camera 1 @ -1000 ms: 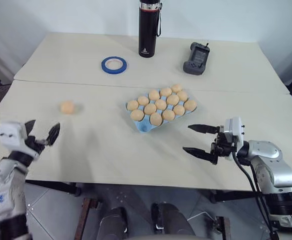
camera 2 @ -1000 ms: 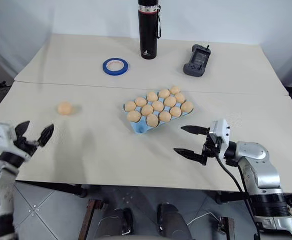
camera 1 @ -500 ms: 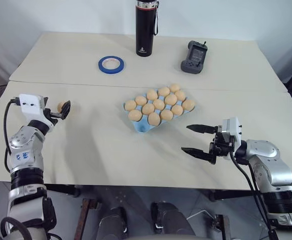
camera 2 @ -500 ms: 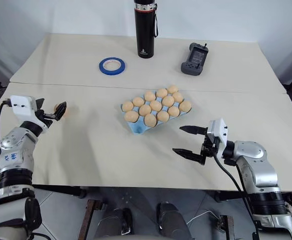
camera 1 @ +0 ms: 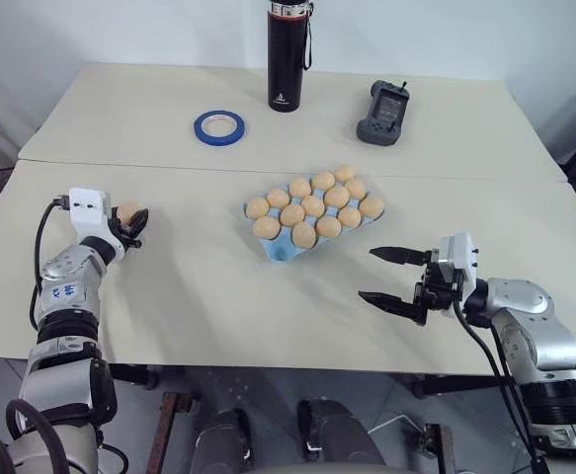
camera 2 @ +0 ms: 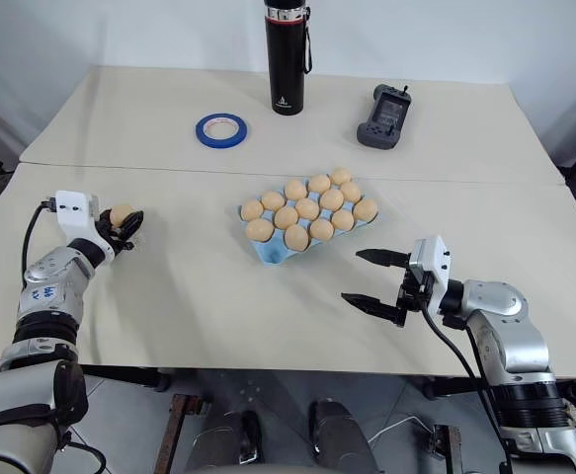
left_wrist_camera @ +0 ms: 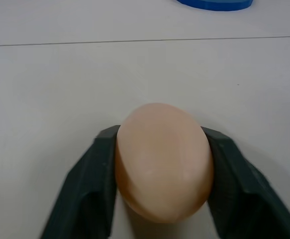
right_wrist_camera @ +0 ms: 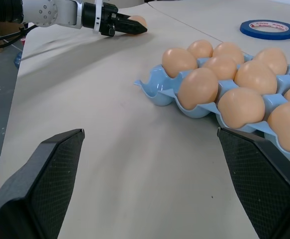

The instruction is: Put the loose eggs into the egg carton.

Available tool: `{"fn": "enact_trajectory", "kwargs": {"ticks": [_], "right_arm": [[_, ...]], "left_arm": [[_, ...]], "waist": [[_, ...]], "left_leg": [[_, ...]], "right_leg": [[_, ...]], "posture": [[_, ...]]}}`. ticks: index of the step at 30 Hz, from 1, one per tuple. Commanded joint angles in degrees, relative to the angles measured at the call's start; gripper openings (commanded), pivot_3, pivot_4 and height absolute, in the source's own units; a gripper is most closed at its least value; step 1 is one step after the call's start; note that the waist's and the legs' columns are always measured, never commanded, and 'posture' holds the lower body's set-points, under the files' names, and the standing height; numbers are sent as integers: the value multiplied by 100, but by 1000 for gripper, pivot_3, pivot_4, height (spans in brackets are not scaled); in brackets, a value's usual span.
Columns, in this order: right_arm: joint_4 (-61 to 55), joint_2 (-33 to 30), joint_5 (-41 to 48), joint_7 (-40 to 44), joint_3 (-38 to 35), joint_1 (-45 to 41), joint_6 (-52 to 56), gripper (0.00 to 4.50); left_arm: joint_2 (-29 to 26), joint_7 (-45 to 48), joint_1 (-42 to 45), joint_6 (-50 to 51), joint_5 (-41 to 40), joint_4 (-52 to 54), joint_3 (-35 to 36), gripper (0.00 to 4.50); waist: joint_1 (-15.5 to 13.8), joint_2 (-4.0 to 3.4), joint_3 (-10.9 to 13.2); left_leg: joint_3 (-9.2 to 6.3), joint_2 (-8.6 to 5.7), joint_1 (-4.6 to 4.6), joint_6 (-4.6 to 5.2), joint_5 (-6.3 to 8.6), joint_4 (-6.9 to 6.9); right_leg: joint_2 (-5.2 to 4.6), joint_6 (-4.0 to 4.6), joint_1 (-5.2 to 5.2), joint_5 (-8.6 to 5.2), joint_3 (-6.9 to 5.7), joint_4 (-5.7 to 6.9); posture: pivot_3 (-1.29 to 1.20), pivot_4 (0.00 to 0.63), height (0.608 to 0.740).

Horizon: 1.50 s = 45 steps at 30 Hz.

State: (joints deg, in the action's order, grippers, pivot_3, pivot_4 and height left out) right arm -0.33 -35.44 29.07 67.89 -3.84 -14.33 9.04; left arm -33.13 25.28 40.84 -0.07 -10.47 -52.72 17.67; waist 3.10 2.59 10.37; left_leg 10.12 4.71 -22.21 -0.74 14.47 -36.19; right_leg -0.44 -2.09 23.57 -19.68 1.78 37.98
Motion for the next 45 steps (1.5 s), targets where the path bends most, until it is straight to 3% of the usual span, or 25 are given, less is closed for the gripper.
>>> {"fn": "enact_trajectory", "kwargs": {"ticks": [1, 10, 24, 35, 43, 45], "right_arm": [[-153, -90, 47, -10, -156, -6, -23, 4500], [-193, -68, 79, 19, -185, 60, -64, 4500], [-610, -54, 152, -239, -431, 578, -143, 4500], [-791, 19, 185, -406, -532, 781, -208, 4500], [-623, 231, 451, -304, -668, 729, -473, 4500], [-563, 237, 424, -313, -656, 713, -496, 4500]], "left_arm": [[-107, 208, 89, -234, 17, 267, -84, 1728], [662, 2011, 269, 452, -335, 2208, -1213, 1728], [1264, 3446, 715, 758, -347, 2234, -2050, 1728], [1247, 3928, 650, 1236, -335, 2616, -2322, 1728], [1169, 3823, 606, 1422, -297, 2777, -2296, 4269], [1122, 3832, 576, 1493, -298, 2843, -2303, 4494]], "waist": [[-6, 0, 0], [-133, 1, 0], [-112, 0, 1], [-87, 0, 1], [-90, -1, 1], [-87, -1, 1]], "left_leg": [[0, 0, 0, 0, 0, -1], [4, -2, -3, -2, -1, -7], [-1, -2, -1, -2, -4, -28], [-6, -1, 0, -2, -4, -32], [-8, -1, 0, -1, -5, -34], [-8, -1, 0, 0, -5, -34]], "right_leg": [[0, 0, 0, 0, 0, 1], [2, -1, -1, 0, 1, 2], [4, -4, -6, 1, 9, 17], [6, -4, -5, 0, 9, 29], [6, -4, -5, 0, 9, 33], [5, -4, -5, 0, 9, 33]], "posture": [[0, 150, 740], [0, 150, 740], [0, 150, 740], [0, 150, 740], [0, 150, 740], [0, 150, 740]]}}
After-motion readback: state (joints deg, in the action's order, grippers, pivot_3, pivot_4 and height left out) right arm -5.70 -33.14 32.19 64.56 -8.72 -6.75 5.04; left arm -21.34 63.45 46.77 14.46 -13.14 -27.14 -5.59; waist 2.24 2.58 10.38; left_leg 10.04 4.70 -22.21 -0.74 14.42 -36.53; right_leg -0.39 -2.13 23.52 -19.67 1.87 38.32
